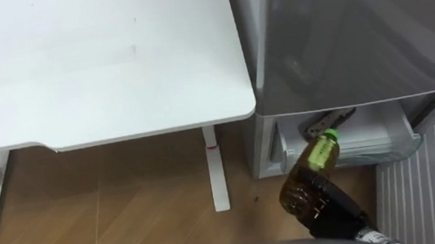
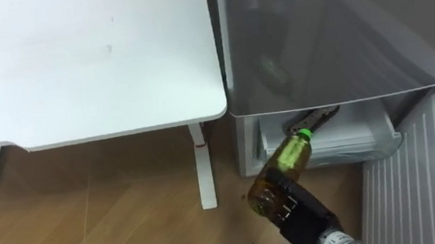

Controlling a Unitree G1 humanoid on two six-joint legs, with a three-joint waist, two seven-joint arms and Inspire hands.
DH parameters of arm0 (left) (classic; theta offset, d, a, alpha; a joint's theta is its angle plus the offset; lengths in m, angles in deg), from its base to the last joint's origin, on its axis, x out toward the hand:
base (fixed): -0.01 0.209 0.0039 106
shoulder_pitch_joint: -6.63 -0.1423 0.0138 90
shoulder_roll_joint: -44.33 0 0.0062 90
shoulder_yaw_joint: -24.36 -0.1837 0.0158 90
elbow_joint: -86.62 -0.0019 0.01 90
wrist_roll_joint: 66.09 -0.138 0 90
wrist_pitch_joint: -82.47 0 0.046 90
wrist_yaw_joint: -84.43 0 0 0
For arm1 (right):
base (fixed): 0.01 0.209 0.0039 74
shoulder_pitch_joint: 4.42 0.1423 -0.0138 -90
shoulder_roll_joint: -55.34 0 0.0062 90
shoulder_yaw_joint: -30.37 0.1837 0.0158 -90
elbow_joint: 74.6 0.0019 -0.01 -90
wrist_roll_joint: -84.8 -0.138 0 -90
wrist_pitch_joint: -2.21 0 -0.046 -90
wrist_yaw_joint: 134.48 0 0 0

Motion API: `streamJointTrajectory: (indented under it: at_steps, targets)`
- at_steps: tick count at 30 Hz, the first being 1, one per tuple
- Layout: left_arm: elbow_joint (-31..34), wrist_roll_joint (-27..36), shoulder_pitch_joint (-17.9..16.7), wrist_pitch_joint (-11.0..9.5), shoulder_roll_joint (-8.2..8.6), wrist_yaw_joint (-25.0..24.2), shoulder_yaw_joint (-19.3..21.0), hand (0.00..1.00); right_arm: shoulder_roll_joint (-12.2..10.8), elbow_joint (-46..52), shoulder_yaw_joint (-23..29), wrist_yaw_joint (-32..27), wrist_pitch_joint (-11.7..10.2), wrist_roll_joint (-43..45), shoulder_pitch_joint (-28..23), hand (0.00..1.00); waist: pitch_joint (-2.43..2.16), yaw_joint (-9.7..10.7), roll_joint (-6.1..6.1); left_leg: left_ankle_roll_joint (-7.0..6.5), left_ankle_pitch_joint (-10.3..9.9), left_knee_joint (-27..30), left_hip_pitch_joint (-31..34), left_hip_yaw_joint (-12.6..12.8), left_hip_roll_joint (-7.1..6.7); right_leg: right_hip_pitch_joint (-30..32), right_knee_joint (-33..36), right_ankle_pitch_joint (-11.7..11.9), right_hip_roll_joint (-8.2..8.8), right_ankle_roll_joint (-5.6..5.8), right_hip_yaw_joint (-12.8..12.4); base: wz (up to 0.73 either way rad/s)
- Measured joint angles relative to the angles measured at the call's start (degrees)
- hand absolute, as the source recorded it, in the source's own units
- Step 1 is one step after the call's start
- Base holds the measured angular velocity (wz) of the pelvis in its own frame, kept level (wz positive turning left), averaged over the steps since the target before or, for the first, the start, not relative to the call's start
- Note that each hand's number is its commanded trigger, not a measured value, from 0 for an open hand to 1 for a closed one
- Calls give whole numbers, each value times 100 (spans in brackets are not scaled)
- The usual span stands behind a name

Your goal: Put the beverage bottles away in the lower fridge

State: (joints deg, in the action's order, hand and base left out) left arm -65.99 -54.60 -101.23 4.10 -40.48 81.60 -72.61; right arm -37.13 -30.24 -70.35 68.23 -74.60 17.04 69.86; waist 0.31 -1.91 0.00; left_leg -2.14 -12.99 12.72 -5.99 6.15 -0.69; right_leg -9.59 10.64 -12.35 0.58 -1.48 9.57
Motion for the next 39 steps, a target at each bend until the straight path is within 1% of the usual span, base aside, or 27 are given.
streamJointTrajectory:
  at_steps: [2, 4, 6, 8, 10, 12, 13, 15, 16, 18, 22, 23, 24, 25, 27, 28, 30, 32, 33, 34, 35, 36, 37, 38, 39]
  targets:
    - [8, 0, -8, -11, 6, 1, 3, 0, -18, 2, 87, -189, -22, -224, 11, 100, 3, -3, 13, -3, -2, 0, -8, -1, -1, 14, -5, -3, 14, 3, -16, -4]
    - [13, 0, -22, -59, 7, 2, 6, 0, -29, 2, 140, -431, -157, -479, 81, 100, 1, -2, 10, -3, -1, 3, -1, -8, -5, 10, -70, -8, 25, 5, -26, 0]
    - [11, 2, -51, -94, 14, 3, 11, 0, -52, 6, 245, -607, -244, -521, 158, 100, 1, -4, 13, -4, -1, 2, -10, -11, -8, -5, -92, -7, 21, 5, -35, 0]
    - [11, 7, -80, -95, 25, 7, 17, 0, -95, 6, 343, -802, -349, -717, 235, 100, 2, -7, 17, -3, 0, 7, -31, -13, -11, -14, -103, -8, 17, 6, -29, 0]
    - [8, 7, -94, -95, 60, 8, 56, 0, -151, 10, 476, -1047, -476, -1110, 325, 100, 1, -13, 33, -2, 1, 7, -51, -15, -12, -13, -109, -8, 9, 5, -32, 0]
    - [9, 9, -103, -95, 98, 5, 103, 0, -163, 16, 571, -1204, -590, -1296, 375, 100, -12, -13, 42, -1, 0, 5, -55, -19, -16, -31, -109, -7, 9, 6, -17, 2]
    - [18, 8, -121, -95, 118, 5, 126, 0, -166, 37, 648, -1307, -637, -1324, 401, 100, -20, -7, 67, -1, 0, 1, -58, -27, -19, -37, -105, -8, 19, 6, 0, 5]
    - [44, 6, -152, -106, 140, 9, 184, 0, -169, 165, 777, -1474, -668, -1357, 403, 100, -20, -9, 119, -1, 0, -4, -59, -31, -20, -37, -105, -10, 32, 10, 9, 2]
    - [82, -5, -208, -125, 157, 18, 277, 0, -166, 258, 829, -1575, -711, -1395, 403, 100, -22, -8, 154, -1, 0, -2, -60, -30, -19, -41, -105, -12, 39, 11, 16, 0]
    - [110, -55, -262, -128, 179, 17, 449, 0, -167, 359, 944, -1680, -741, -1398, 407, 100, -20, -9, 181, 0, 0, -1, -59, -31, -20, -49, -103, -28, 46, 6, 54, 3]
    - [210, -113, -422, -112, 201, -10, 730, 0, -158, 303, 1101, -1893, -777, -1390, 524, 100, -17, -7, 171, 3, 3, 25, -42, -84, -48, -48, -92, -92, 88, 8, 154, 10]
    - [210, -117, -422, -112, 201, -14, 753, 0, -159, 252, 1139, -1903, -777, -1393, 564, 100, -16, -8, 174, 3, 3, 39, -31, -95, -54, -48, -93, -93, 90, 9, 159, 15]
    - [216, -197, -413, -115, 197, -16, 795, 0, -157, 98, 1205, -1908, -782, -1388, 665, 100, -15, 8, 175, 2, 3, 66, 1, -153, -65, -43, -95, -95, 92, 14, 166, 15]
    - [248, -339, -411, -127, 195, -17, 799, 0, -149, -30, 1238, -1945, -797, -1385, 761, 100, -13, 4, 176, 1, 4, 87, 38, -161, -81, -28, -98, -97, 93, 17, 174, 13]
    - [259, -504, -398, -139, 195, -25, 797, 0, -149, -95, 1254, -2053, -817, -1362, 864, 100, -8, -6, 179, 1, 4, 89, 68, -167, -94, 0, -98, -97, 94, 18, 173, 3]
    - [258, -536, -393, -164, 194, -30, 798, 0, -149, -110, 1253, -2078, -815, -1393, 939, 100, -7, -9, 177, -2, 5, 92, 151, -215, -99, 39, -94, -97, 94, 18, 187, 4]
    - [251, -537, -295, -164, 166, -67, 789, 0, -125, -265, 1258, -2093, -825, -1518, 1147, 100, 2, 20, 171, -8, 10, 137, 308, -282, -105, 157, -85, -94, 99, 17, 255, 17]
    - [255, -540, -111, -173, 112, -115, 741, 0, -59, -441, 1256, -2150, -847, -1500, 1424, 100, 2, 14, 171, -12, 28, 218, 547, -333, -105, 364, -67, -72, 99, 11, 323, 20]
    - [251, -536, 0, -195, 82, -125, 728, 0, -34, -603, 1256, -2173, -835, -1532, 1637, 100, 10, 4, 167, -11, 72, 197, 682, -342, -103, 493, -49, -37, 94, 3, 325, 5]
    - [239, -539, 117, -199, 61, -126, 729, 0, -17, -849, 1255, -2199, -832, -1538, 1855, 100, 29, -11, 164, -6, 107, 169, 790, -367, -101, 608, -6, -16, 93, -10, 319, 0]
    - [230, -538, 185, -200, 50, -125, 729, 0, -6, -933, 1257, -2201, -832, -1539, 1953, 100, 43, -11, 159, -6, 130, 163, 855, -383, -101, 688, 35, -12, 95, -14, 331, 4]
    - [195, -538, 329, -209, 18, -125, 691, 0, 16, -1119, 1261, -2203, -837, -1541, 2153, 100, 45, -8, 188, -9, 180, 134, 967, -399, -101, 841, 118, -5, 99, -21, 359, 8]
    - [192, -529, 428, -231, -59, -127, 608, 0, 21, -1218, 1251, -2066, -844, -1538, 2241, 100, 77, -1, 149, -3, 221, 86, 1076, -404, -102, 987, 168, 4, 127, -34, 374, 6]
    - [195, -534, 463, -248, -100, -128, 572, 0, 20, -1224, 1236, -2031, -832, -1532, 2280, 100, 74, 1, 157, 3, 237, 80, 1134, -401, -101, 1052, 182, 11, 126, -44, 372, -5]
    - [189, -532, 552, -279, -167, -124, 513, 0, 27, -1321, 1208, -2017, -825, -1517, 2416, 100, 94, 5, 136, 11, 255, 89, 1252, -393, -101, 1174, 192, 36, 121, -70, 375, -5]
